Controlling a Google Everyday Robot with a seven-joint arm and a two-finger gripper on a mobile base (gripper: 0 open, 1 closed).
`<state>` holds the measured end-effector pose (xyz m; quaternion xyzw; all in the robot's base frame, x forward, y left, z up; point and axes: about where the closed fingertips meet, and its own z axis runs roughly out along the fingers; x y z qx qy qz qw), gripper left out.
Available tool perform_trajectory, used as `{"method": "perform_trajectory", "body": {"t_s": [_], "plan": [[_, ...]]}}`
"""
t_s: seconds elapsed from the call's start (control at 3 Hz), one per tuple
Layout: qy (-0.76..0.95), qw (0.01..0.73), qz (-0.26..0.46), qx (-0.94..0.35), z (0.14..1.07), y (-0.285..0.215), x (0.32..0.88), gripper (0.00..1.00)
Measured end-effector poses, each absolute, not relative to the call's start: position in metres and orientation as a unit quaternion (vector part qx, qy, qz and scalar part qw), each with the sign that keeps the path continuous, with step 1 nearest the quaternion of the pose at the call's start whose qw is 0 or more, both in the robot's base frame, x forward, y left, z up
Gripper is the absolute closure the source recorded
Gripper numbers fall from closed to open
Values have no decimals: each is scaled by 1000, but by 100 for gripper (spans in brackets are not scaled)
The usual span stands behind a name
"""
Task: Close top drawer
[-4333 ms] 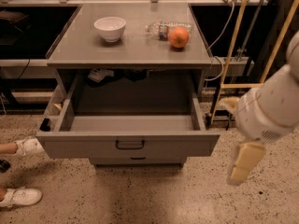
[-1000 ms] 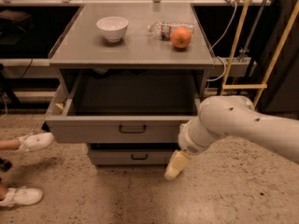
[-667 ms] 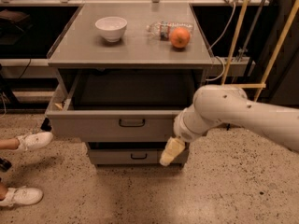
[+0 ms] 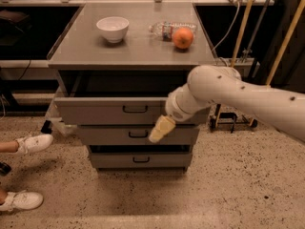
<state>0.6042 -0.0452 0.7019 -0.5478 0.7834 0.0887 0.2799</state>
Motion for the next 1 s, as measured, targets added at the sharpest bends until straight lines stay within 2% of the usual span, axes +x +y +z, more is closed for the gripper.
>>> {"method": "perform_trajectory", "body": {"t_s": [0.33, 0.67, 1.0], "plan": [[777, 294, 95, -549, 715, -13, 649, 0], [773, 301, 95, -550, 722, -5, 658, 0], [794, 275, 89, -535, 715, -34, 626, 0]]}}
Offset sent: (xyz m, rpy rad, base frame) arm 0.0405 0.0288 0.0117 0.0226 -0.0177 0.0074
